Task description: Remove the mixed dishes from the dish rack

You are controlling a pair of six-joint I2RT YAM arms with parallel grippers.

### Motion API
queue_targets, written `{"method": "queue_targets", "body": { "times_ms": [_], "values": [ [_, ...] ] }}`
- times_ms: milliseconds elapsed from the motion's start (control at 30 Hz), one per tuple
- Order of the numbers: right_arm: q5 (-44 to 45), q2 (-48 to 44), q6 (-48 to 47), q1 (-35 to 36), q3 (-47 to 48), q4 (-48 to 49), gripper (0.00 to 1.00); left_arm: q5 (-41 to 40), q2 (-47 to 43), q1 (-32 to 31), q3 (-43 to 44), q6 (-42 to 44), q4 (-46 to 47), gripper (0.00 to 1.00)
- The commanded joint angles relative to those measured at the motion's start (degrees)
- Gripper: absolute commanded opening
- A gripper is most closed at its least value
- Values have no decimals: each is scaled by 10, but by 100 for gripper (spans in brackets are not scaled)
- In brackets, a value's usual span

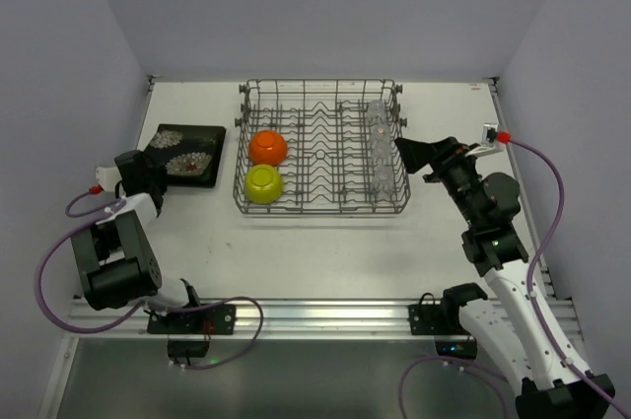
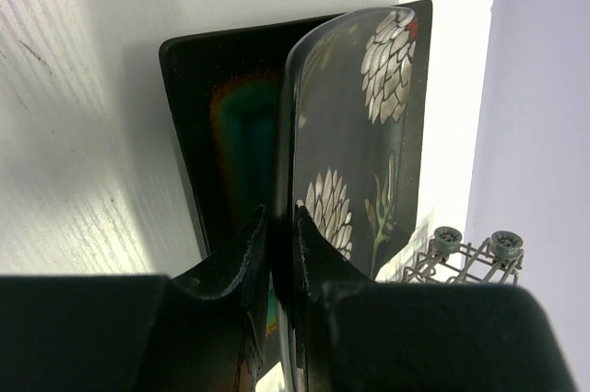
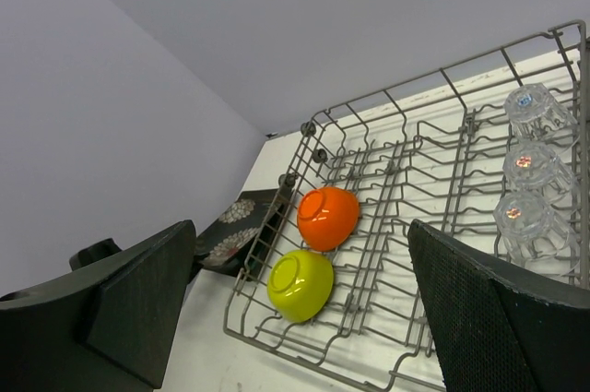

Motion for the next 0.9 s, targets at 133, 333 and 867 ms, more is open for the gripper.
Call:
{"method": "queue_targets", "body": {
  "times_ms": [133, 333, 867],
  "values": [
    [15, -6, -8, -2, 11, 17, 99, -4, 26, 4, 34, -13, 96, 14],
    [18, -9, -9, -2, 8, 18, 99, -4, 39, 3, 41, -8, 74, 22],
    [16, -10, -7, -2, 5, 22, 99, -15, 12, -13, 63, 2, -1, 54]
  ]
}}
